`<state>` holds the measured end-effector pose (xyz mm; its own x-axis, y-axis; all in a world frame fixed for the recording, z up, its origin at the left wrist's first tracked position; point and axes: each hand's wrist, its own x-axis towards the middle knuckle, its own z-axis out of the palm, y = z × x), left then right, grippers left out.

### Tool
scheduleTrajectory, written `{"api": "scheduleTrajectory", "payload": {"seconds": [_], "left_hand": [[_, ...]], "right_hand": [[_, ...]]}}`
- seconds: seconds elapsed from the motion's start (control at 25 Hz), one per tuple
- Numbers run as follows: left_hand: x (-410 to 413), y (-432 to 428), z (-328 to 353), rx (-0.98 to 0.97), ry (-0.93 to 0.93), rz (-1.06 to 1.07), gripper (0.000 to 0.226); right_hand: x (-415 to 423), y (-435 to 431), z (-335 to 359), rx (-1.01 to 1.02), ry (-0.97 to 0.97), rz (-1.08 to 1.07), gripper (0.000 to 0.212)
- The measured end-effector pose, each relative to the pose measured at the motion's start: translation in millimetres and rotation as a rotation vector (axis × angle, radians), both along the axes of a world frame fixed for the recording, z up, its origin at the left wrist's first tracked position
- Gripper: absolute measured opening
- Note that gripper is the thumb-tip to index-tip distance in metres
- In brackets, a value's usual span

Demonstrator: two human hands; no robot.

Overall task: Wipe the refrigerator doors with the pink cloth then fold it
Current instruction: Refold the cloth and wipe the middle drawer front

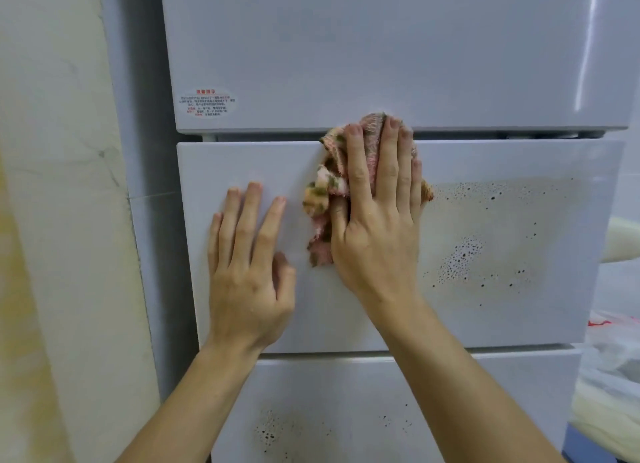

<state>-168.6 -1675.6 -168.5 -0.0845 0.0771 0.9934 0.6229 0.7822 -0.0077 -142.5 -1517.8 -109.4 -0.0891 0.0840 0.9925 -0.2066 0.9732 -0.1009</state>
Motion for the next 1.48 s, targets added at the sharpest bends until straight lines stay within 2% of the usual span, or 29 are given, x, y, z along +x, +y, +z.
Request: {"api": "scheduleTrajectory", "payload": {"seconds": [0.2, 0.32, 0.4, 0.52, 0.68, 0.8, 0.92, 1.2, 1.32, 1.48], "left_hand": [[-1.7, 1.2, -2.7, 0.005, 0.006, -0.002, 0.066], [-1.1, 2.9, -3.6, 0.018, 0.007, -0.001, 0.066], [2.1, 5.4, -3.6, 0.027, 0.001, 0.014, 0.066], [3.1, 8.6, -5.5, 0.017, -0.014, 0.005, 0.067], [-0.1, 9.4, -8.1, 0.025, -0.001, 0.036, 0.067], [-0.6, 12.2, -8.9, 0.035, 0.013, 0.055, 0.067], [-0.7, 12.2, -10.4, 0.03, 0.01, 0.05, 0.068], [2.7, 21.1, -27.3, 0.001, 0.001, 0.066, 0.063], [3.1, 22.7, -26.3, 0.017, 0.0, 0.069, 0.063], [4.1, 24.2, -26.4, 0.025, -0.001, 0.066, 0.061]], "right_hand": [[9.0, -2.8, -89.8, 0.065, -0.09, 0.013, 0.056], [15.8, 6.2, -154.6, 0.154, -0.196, 0.021, 0.067], [17.7, 16.2, -172.6, 0.199, -0.216, 0.03, 0.071], [18.1, 20.4, -156.6, 0.176, -0.176, 0.097, 0.073], [7.4, 24.5, -58.4, -0.014, -0.021, 0.191, 0.079], [3.4, 29.7, -4.7, -0.095, 0.028, 0.195, 0.071], [5.0, 25.6, -29.0, -0.072, 0.032, 0.104, 0.067], [17.2, 41.4, -163.7, 0.074, -0.119, 0.069, 0.064], [19.5, 50.7, -147.4, 0.12, -0.131, 0.085, 0.067], [11.5, 63.4, -48.1, 0.003, 0.038, 0.092, 0.062]]}}
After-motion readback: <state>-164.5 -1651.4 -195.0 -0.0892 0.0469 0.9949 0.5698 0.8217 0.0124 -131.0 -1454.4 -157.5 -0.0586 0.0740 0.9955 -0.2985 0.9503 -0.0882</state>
